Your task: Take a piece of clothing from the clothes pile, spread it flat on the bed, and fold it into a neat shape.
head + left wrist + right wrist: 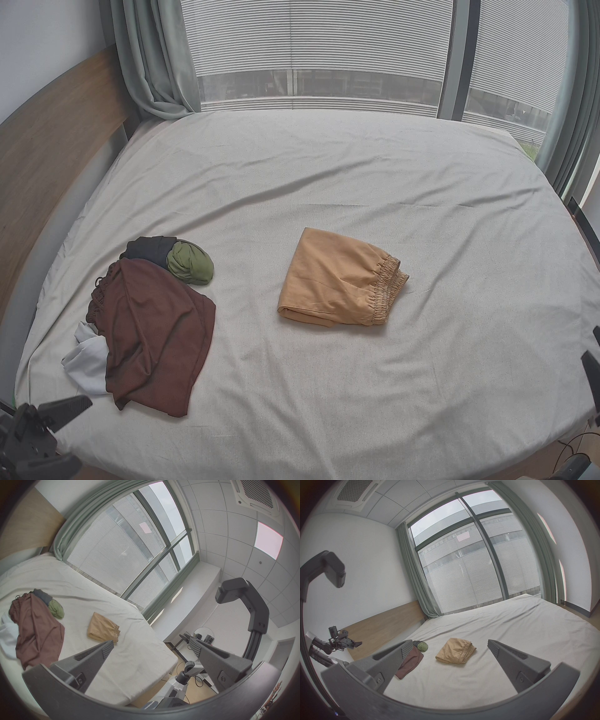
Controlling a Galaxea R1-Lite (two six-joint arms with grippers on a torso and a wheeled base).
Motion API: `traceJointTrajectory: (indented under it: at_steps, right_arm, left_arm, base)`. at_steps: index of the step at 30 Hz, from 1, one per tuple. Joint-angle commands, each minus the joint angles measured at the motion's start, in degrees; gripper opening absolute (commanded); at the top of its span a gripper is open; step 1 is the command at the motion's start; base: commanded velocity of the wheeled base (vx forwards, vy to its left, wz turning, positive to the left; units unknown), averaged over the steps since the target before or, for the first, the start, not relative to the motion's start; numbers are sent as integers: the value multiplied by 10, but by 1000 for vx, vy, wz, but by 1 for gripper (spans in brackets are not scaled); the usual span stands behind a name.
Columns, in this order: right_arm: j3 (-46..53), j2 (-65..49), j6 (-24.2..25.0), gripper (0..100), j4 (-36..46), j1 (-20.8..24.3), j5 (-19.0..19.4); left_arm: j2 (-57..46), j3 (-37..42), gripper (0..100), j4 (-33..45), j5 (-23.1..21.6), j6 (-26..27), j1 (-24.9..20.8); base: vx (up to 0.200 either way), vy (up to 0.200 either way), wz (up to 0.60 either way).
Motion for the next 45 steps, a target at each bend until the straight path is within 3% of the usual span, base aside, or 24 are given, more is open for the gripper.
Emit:
traceJointTrajectory:
  at_steps: [1, 3, 6, 11, 12, 13, 14, 15, 16, 17, 20, 23, 28, 31, 37, 41, 45]
  right_arm:
    - [56, -190, -9, 100, 106, -38, -3]
    - [56, -191, -12, 100, 106, -45, -23]
    - [56, -203, -33, 100, 133, -125, -17]
    - [56, -221, -50, 100, 215, -108, -21]
    - [49, -242, -54, 100, 249, -103, -45]
    - [49, -242, -54, 100, 249, -103, -45]
    - [49, -238, -86, 100, 240, -103, -108]
    - [49, -238, -105, 100, 237, -102, -128]
    - [49, -238, -105, 100, 237, -102, -128]
    - [51, -238, -150, 100, 234, -103, -160]
    - [50, -237, -185, 100, 239, -103, -165]
    - [49, -238, -184, 100, 242, -103, -170]
    - [52, -238, -173, 100, 237, -100, -180]
    - [52, -238, -162, 100, 236, -100, -176]
    - [53, -238, -164, 100, 236, -100, -175]
    - [56, -238, -140, 100, 225, -101, -142]
    - [56, -238, -137, 100, 227, -103, -152]
  left_arm:
    - [-254, 2, 100, 168, -4, -2, 42]
    - [-266, 7, 100, 176, 1, 6, 42]
    - [-265, 9, 100, 180, 1, 20, 43]
    - [-266, 15, 100, 191, 0, 56, 43]
    - [-266, 15, 100, 229, 11, 113, 43]
    - [-266, 15, 100, 229, 11, 113, 43]
    - [-266, 15, 100, 287, 76, 204, 43]
    - [-266, 15, 100, 309, 111, 235, 43]
    - [-266, 15, 100, 309, 111, 235, 43]
    - [-266, 15, 100, 362, 220, 297, 43]
    - [-266, 16, 100, 359, 362, 303, 43]
    - [-266, 16, 100, 358, 419, 307, 43]
    - [-266, 16, 100, 365, 467, 365, 43]
    - [-265, 15, 100, 412, 497, 385, 42]
    - [-285, 16, 100, 402, 495, 384, 24]
    - [-307, 16, 100, 402, 495, 388, 18]
    - [-307, 16, 100, 402, 495, 389, 18]
  base:
    - [0, 0, 0]
    - [0, 0, 0]
    - [0, 0, 0]
    - [0, 0, 0]
    - [0, 0, 0]
    - [0, 0, 0]
    - [0, 0, 0]
    - [0, 0, 0]
    - [0, 0, 0]
    - [0, 0, 0]
    - [0, 0, 0]
    - [0, 0, 0]
    - [0, 0, 0]
    - [0, 0, 0]
    - [0, 0, 0]
    - [0, 0, 0]
    - [0, 0, 0]
